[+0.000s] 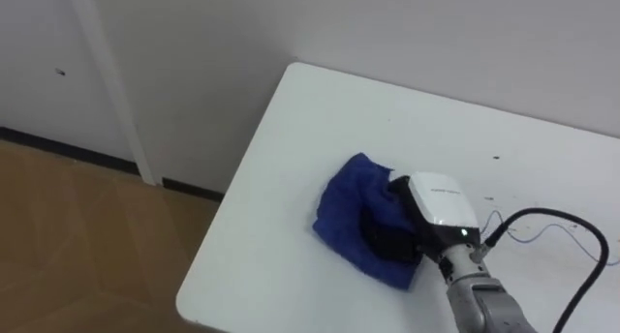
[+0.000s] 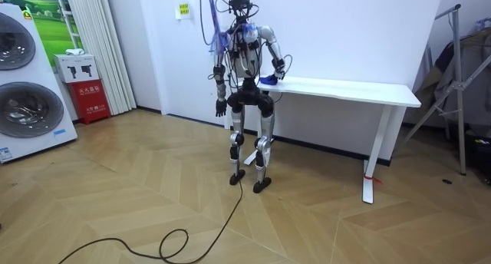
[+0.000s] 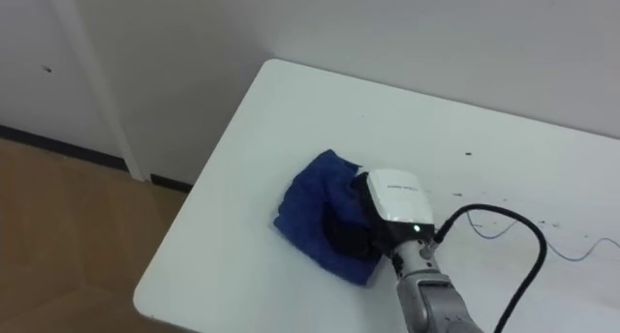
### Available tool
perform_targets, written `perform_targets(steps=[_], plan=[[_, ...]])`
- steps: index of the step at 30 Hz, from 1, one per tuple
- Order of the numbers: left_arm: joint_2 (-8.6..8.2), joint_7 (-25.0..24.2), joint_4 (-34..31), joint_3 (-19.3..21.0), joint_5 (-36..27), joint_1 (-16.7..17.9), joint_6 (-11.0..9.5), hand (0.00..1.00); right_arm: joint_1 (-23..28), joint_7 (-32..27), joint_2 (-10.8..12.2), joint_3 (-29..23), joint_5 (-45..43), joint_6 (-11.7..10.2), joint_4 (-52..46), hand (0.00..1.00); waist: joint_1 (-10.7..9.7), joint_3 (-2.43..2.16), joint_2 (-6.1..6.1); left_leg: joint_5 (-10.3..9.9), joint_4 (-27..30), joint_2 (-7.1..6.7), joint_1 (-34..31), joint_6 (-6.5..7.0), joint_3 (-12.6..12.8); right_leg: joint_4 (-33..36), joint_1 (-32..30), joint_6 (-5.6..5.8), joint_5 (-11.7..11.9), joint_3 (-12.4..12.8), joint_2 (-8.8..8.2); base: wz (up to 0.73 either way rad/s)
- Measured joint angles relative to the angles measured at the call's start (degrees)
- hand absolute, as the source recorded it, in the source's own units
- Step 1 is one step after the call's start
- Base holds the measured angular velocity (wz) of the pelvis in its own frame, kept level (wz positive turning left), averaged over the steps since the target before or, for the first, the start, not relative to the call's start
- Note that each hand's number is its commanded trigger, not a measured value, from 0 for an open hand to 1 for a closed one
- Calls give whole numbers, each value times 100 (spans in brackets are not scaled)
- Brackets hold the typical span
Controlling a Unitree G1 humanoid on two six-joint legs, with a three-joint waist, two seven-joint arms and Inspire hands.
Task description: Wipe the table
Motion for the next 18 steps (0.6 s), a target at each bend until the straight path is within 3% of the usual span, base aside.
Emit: perform_targets(steps=[5,8,10,12,16,18], plan=[[-142,117,-3,24,4,108,36,0,-201,309,118,-136,1063,-2,205,100,6,0,72,0,15,4,-32,-1,45,5,-40,13,-8,-5,-5,-6],[-157,147,-11,149,-2,141,37,0,-737,513,108,-374,1833,-15,808,100,-18,17,90,6,20,12,-51,-11,58,18,-83,15,-9,1,-5,-2],[-143,146,-23,286,-19,137,29,0,-1148,570,14,-700,2311,-2,1400,100,-21,-1,49,6,71,-1,-151,-10,-3,18,-161,16,-10,-36,-9,16],[-94,139,-64,642,-15,185,18,0,-1466,553,-311,-1221,2921,-40,2156,100,-7,-25,-73,50,109,-13,-323,0,-68,15,-287,15,-8,-149,-32,27],[68,155,-85,1127,-8,440,39,0,-1454,267,-891,-1976,3573,-63,3322,100,-51,-17,-136,68,127,-32,-315,8,-140,-2,-228,16,-7,-220,-38,27],[183,157,-72,1305,-110,634,30,0,-1201,172,-1092,-2542,3596,-133,3805,100,-265,-21,-168,67,127,-25,-297,8,-128,-7,-175,16,-7,-213,-37,22]])
